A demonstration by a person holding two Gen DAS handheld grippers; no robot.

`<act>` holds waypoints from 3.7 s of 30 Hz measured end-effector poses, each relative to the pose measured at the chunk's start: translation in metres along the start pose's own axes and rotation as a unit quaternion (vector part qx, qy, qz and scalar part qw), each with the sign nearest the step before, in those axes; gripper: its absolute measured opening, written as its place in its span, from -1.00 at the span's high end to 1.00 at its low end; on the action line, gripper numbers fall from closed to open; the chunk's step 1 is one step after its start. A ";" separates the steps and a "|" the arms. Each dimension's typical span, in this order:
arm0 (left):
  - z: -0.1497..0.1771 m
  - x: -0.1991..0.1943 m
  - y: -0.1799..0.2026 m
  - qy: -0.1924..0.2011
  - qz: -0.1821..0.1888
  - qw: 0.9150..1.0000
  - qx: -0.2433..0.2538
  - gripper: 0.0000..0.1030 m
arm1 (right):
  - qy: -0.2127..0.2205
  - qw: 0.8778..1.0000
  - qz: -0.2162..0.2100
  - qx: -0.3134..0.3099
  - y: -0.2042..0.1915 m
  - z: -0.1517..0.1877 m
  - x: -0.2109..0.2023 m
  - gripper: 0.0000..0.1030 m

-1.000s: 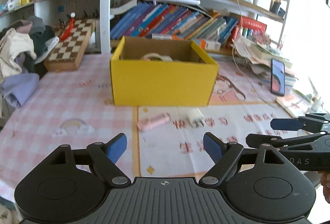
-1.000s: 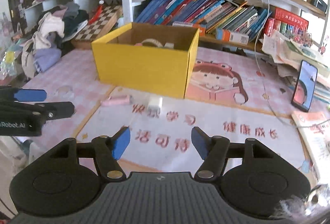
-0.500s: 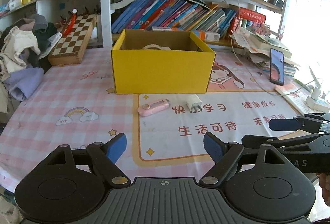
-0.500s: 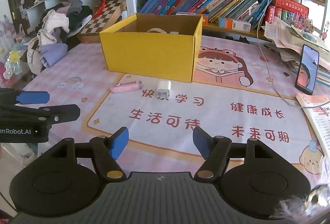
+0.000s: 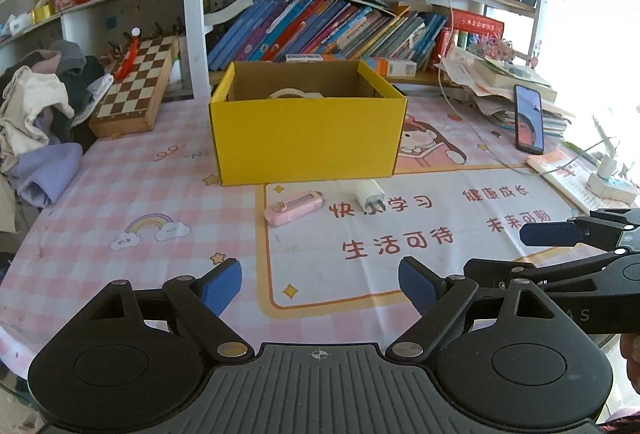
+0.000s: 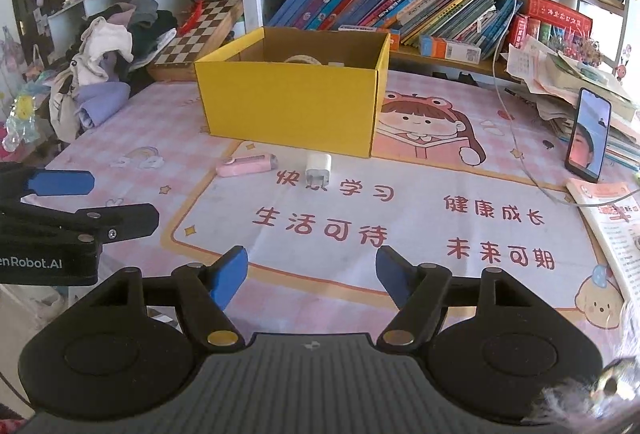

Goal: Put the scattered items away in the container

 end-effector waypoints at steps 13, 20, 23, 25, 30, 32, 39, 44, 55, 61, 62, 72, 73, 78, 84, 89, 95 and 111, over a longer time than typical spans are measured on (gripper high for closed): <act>0.004 0.003 -0.004 -0.007 -0.006 1.000 -0.006 -0.72 | -0.009 1.000 -0.003 -0.007 -0.004 -0.001 0.005 -0.38; 0.004 0.005 -0.003 -0.010 -0.010 1.000 -0.006 -0.72 | -0.011 1.000 -0.006 -0.008 -0.002 -0.001 0.008 -0.39; 0.004 0.006 -0.003 -0.012 -0.012 1.000 -0.005 -0.72 | -0.013 1.000 -0.009 -0.009 -0.003 -0.001 0.009 -0.43; 0.004 0.007 -0.002 -0.013 -0.012 1.000 -0.005 -0.72 | -0.014 1.000 -0.010 -0.010 -0.003 -0.001 0.010 -0.44; 0.003 0.008 -0.001 -0.013 -0.013 1.000 -0.002 -0.72 | -0.015 1.000 -0.012 -0.011 -0.002 -0.001 0.012 -0.45; 0.003 0.009 0.000 -0.014 -0.013 1.000 -0.002 -0.72 | -0.015 1.000 -0.013 -0.011 -0.001 -0.001 0.012 -0.45; 0.001 0.012 0.002 -0.016 -0.013 1.000 0.001 -0.72 | -0.016 1.000 -0.015 -0.009 0.002 -0.002 0.015 -0.45; 0.001 0.015 0.003 -0.019 -0.013 1.000 0.005 -0.74 | -0.018 1.000 -0.015 -0.008 0.004 -0.003 0.017 -0.45; 0.000 0.019 0.002 -0.020 -0.015 1.000 0.003 -0.74 | -0.022 1.000 -0.018 -0.007 0.005 -0.005 0.023 -0.45; -0.001 0.022 0.000 -0.022 -0.017 1.000 0.002 -0.74 | -0.025 0.999 -0.020 -0.007 0.004 -0.005 0.027 -0.45; -0.001 0.022 0.000 -0.023 -0.017 1.000 0.002 -0.74 | -0.026 0.999 -0.020 -0.006 0.004 -0.005 0.028 -0.45; -0.003 0.030 -0.001 -0.028 -0.016 0.999 0.000 -0.74 | -0.033 0.999 -0.021 -0.006 0.004 -0.007 0.036 -0.45; -0.003 0.031 -0.001 -0.028 -0.016 0.999 0.000 -0.74 | -0.034 0.999 -0.021 -0.006 0.004 -0.007 0.036 -0.45; -0.005 0.035 -0.001 -0.032 -0.014 0.999 0.003 -0.74 | -0.037 0.999 -0.019 -0.003 0.006 -0.008 0.040 -0.45; -0.006 0.042 -0.001 -0.036 -0.010 0.999 0.007 -0.74 | -0.039 0.999 -0.016 0.003 0.009 -0.010 0.045 -0.45; -0.010 0.049 -0.003 -0.039 -0.007 0.999 0.008 -0.74 | -0.042 0.999 -0.014 0.005 0.010 -0.013 0.051 -0.45; -0.021 0.061 -0.008 -0.041 0.000 0.999 0.015 -0.74 | -0.042 0.999 -0.011 0.009 0.012 -0.023 0.063 -0.45; -0.061 0.106 -0.024 -0.050 0.007 0.998 0.044 -0.74 | -0.041 0.999 -0.005 0.030 0.023 -0.058 0.105 -0.44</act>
Point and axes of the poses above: each gripper's, at about its wrist camera, not at the fingertips, and x roughly the way its jaws point, y to its right, z to its underside, the point moved 1 cm from there along x, roughly the way its jaws point, and after that the axes turned 5 degrees about -x, right-handed, at the moved point
